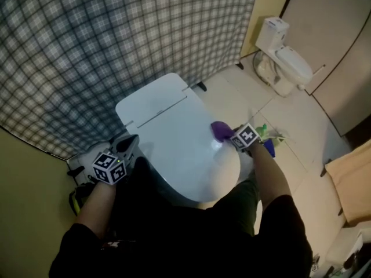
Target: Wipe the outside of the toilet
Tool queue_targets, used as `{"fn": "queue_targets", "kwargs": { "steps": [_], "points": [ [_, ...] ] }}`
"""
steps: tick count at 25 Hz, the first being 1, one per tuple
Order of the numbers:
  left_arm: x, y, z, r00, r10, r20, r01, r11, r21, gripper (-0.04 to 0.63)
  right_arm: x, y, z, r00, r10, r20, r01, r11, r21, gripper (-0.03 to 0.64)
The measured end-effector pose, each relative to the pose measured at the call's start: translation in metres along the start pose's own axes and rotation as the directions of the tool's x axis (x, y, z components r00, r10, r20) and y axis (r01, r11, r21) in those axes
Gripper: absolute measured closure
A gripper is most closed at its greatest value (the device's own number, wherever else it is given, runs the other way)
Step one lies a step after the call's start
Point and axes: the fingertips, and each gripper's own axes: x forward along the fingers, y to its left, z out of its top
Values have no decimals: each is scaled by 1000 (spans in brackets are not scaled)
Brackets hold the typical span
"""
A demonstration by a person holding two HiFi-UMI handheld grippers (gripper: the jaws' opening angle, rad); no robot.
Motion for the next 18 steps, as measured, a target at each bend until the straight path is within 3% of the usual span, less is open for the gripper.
{"fn": "queue_targets", "kwargs": {
  "steps": [7, 13, 18],
  "points": [
    [22, 73, 10, 999, 35, -41, -35, 999, 12, 591, 47, -32, 115, 999, 6, 43, -4, 998, -59, 491],
    [31, 144, 8, 996, 50, -73, -51, 999, -15, 591, 87, -63, 210, 994, -26, 103, 29, 999, -28, 491],
    [24, 191, -16, 994, 62, -85, -67, 996, -60, 591, 121, -80, 271, 984, -52, 169, 51, 999, 8, 491]
  ]
}}
